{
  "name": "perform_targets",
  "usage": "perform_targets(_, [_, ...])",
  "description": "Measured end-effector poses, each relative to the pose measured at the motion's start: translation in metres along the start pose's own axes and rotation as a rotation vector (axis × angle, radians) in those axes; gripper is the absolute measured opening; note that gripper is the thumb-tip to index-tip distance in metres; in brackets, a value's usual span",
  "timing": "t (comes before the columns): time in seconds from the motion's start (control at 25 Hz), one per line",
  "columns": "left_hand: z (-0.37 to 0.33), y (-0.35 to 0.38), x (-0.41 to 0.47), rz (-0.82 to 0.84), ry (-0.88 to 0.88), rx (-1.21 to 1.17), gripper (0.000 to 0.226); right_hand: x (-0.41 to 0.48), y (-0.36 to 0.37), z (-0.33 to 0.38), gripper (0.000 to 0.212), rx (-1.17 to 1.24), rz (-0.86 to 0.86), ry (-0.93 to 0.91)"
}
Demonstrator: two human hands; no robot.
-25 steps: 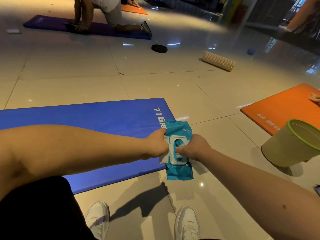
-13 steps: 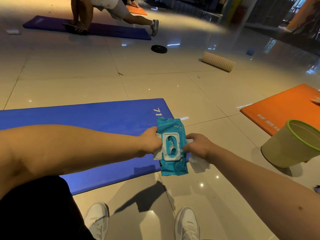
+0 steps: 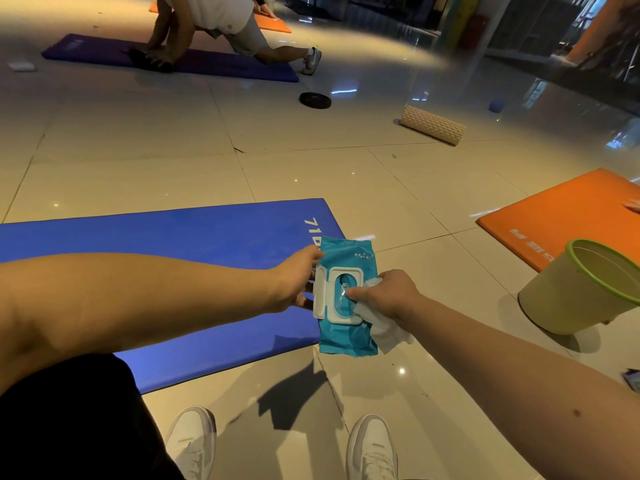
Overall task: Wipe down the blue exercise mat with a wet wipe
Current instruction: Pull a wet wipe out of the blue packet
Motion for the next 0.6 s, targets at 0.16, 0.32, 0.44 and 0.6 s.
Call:
perform_targets(0.16, [0.008, -0.017, 0.009, -0.048, -0.036, -0.064, 0.027, -0.003, 0.001, -0.003, 0.049, 0.168, 0.092, 0.069])
perform_targets(0.32, [0.008, -0.019, 0.012, -0.031, 0.001, 0.079, 0.043, -0.006, 0.000, -0.002, 0.036, 0.432, 0.182, 0.128])
perform_targets(0.44, [0.008, -0.024, 0.017, -0.072, 0.071, 0.190, 0.045, -0.013, 0.002, 0.002, 0.032, 0.577, 0.312, 0.159])
perform_targets(0.6, [0.004, -0.021, 0.011, -0.117, 0.139, 0.235, 0.044, -0.022, 0.004, 0.005, 0.030, 0.541, 0.281, 0.053])
Point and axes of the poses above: each hand's wrist, its own x-axis towards the middle knuckle, its own y-axis out of the palm, z = x × y, the point moved 4 cm from there along x, towards the middle knuckle
